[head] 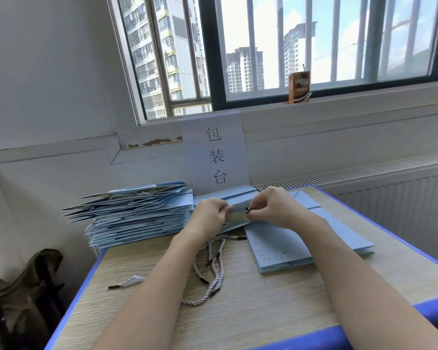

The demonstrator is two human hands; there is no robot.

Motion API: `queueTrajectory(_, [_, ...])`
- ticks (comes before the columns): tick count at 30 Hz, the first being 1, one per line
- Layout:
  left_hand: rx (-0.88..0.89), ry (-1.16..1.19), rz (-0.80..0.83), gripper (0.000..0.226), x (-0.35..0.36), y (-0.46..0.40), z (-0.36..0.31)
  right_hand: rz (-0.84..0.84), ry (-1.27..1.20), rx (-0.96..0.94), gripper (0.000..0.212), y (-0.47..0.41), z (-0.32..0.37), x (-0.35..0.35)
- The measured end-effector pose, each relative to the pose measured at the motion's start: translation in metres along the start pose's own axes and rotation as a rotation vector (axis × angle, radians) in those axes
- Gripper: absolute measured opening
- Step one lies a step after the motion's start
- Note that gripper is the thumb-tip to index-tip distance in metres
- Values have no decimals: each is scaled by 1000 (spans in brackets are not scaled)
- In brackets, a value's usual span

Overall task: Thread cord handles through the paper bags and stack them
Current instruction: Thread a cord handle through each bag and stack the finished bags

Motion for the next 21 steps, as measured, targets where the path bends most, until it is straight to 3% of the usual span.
queueTrajectory(3, [0,14,2,30,0,-1,1,33,9,18,20,1,1,-1])
queueTrajectory(11, [-4,-15,-7,43,-3,1,0,53,-339,68,28,0,0,-12])
queueTrajectory(21, [40,18,-56,37,-2,-1,-11,-127,-534,113,24,-2,-12,-31])
Point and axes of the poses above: each hand's wrist, its own y-axis away from the middle knuckle, its own x-axis out of the palm, z = x × y, the point moved 10 cm from there along -y, towards the middle knuckle, and after that the axes turned 9 degrees about x, right-handed, at the moved point
